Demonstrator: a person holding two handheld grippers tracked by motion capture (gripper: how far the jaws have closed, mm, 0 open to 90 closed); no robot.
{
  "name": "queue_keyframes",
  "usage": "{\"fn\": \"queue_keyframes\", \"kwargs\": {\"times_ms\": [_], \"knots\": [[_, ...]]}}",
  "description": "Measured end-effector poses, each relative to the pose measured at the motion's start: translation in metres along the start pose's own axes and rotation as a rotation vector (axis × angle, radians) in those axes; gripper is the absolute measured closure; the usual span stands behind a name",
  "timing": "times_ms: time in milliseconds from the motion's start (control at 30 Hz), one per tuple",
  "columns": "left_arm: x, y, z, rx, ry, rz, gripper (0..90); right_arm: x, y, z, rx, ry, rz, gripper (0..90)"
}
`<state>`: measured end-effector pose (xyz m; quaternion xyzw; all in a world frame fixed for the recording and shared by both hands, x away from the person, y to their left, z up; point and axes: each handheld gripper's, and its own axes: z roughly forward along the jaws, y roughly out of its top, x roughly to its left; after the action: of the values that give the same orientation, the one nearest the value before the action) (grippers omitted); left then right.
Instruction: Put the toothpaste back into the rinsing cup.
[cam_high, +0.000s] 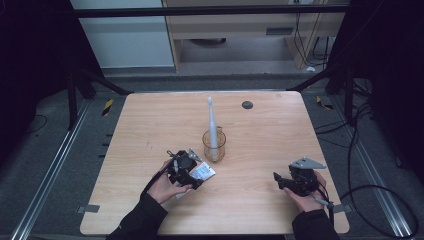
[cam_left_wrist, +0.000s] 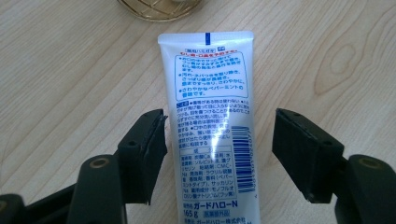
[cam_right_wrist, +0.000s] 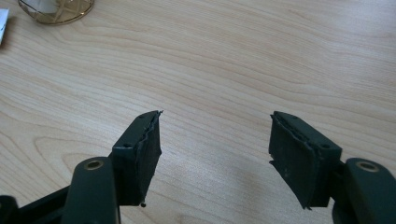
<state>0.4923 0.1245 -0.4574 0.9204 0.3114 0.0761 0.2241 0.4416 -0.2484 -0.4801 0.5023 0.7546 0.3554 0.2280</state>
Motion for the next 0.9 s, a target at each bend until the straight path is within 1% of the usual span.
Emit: {"fn": "queue_keyframes", "kwargs": {"times_ms": [100,133,233,300,367,433,533,633,700,800,900], "knots": [[0.002,0.001,0.001,0.002,-0.002,-0.005,34.0,0.000,0.000,0.000,0.003,0.006,0.007,34.3],[0.002,0.001,0.001,-0.001,-0.003,-0.007,34.2,0.000,0.000,0.001,0.001,0.002,-0.001,34.3],[0.004,0.002,0.004,0.002,-0.006,-0.007,34.5,0.000,0.000,0.002,0.002,0.005,-0.004,34.3],[0.004,0.003,0.006,0.009,-0.009,-0.007,34.7,0.001,0.000,0.001,0.007,0.011,0.006,34.3],[0.005,0.004,0.009,0.021,-0.010,-0.006,35.0,0.000,0.000,0.002,0.005,0.007,-0.003,34.3],[0.005,0.005,0.011,0.027,-0.012,-0.005,35.4,0.000,0.000,0.002,0.006,0.011,0.002,34.4],[0.006,0.006,0.014,0.035,-0.018,-0.002,35.9,0.000,0.001,0.002,0.005,0.002,-0.005,34.4],[0.007,0.007,0.017,0.049,-0.021,0.002,36.5,0.000,0.001,0.003,0.010,0.004,-0.002,34.5],[0.007,0.008,0.019,0.054,-0.024,-0.003,36.9,0.000,0.001,0.003,0.011,0.008,0.001,34.4],[0.007,0.008,0.022,0.064,-0.023,0.003,38.2,0.000,0.001,0.003,0.011,0.010,0.001,34.5],[0.007,0.008,0.021,0.062,-0.022,0.004,38.6,0.000,0.001,0.004,0.013,0.007,0.002,34.5]]}}
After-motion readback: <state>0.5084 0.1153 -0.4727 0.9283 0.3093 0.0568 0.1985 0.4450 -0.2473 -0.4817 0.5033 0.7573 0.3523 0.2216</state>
